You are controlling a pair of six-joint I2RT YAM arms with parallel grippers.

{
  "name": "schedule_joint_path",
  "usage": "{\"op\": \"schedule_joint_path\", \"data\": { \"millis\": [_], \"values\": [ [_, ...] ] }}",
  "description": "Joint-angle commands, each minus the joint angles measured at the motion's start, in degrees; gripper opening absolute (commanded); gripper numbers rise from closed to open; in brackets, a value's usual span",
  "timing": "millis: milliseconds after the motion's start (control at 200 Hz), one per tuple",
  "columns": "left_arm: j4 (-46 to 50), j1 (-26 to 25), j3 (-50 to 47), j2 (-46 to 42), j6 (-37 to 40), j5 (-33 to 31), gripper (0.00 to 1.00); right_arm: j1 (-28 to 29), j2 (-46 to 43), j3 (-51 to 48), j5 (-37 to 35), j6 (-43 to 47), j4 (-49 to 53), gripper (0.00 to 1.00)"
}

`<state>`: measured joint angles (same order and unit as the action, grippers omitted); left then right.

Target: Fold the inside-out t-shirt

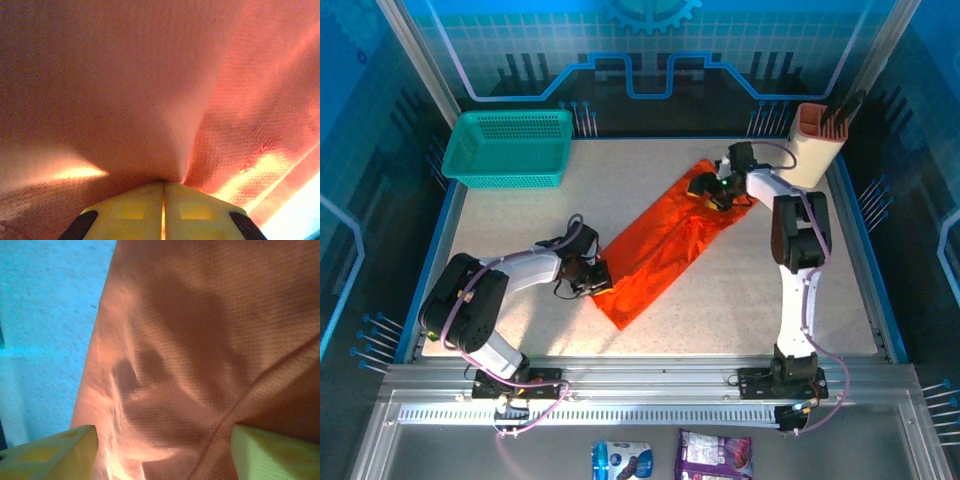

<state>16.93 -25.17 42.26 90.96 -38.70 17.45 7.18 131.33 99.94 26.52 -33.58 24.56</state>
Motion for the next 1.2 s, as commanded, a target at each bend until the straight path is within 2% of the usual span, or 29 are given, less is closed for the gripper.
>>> {"op": "schedule_joint_path", "data": {
  "millis": [0,255,410,510,625,815,1031,1191],
  "values": [
    [-1.7,-4.0,-2.4,1.0,-6.0,1.0,0.1,3.5,7.0,8.2,4.6,0.2,1.7,0.7],
    [-4.6,-11.6,1.2,3.6,-10.8,3.2,0.13,5.0,20.5,32.1,7.7,-0.2,7.2,0.7],
    [-4.4,-13.1,3.2,2.7,-11.4,3.6,0.15,4.9,22.2,41.6,10.9,-0.8,11.7,0.69],
    [-4.7,-12.9,3.8,0.2,-11.5,3.5,0.18,5.7,16.4,36.9,11.6,-2.2,10.2,0.69],
    [-2.0,-12.2,5.6,-2.8,-10.5,2.2,0.2,6.1,8.6,25.4,13.3,-7.0,3.4,0.69],
    [6.1,-9.9,8.2,-5.5,-6.5,-2.7,0.21,7.6,0.4,9.5,14.8,-12.1,-4.5,0.68],
    [9.6,-6.3,6.8,-5.5,-3.3,-4.8,0.2,9.3,0.0,-0.3,16.5,-16.7,-13.8,0.68],
    [10.2,-5.6,5.2,-6.6,-3.0,-4.5,0.23,9.2,3.5,-1.5,15.9,-17.1,-15.1,0.67]
  ]
}}
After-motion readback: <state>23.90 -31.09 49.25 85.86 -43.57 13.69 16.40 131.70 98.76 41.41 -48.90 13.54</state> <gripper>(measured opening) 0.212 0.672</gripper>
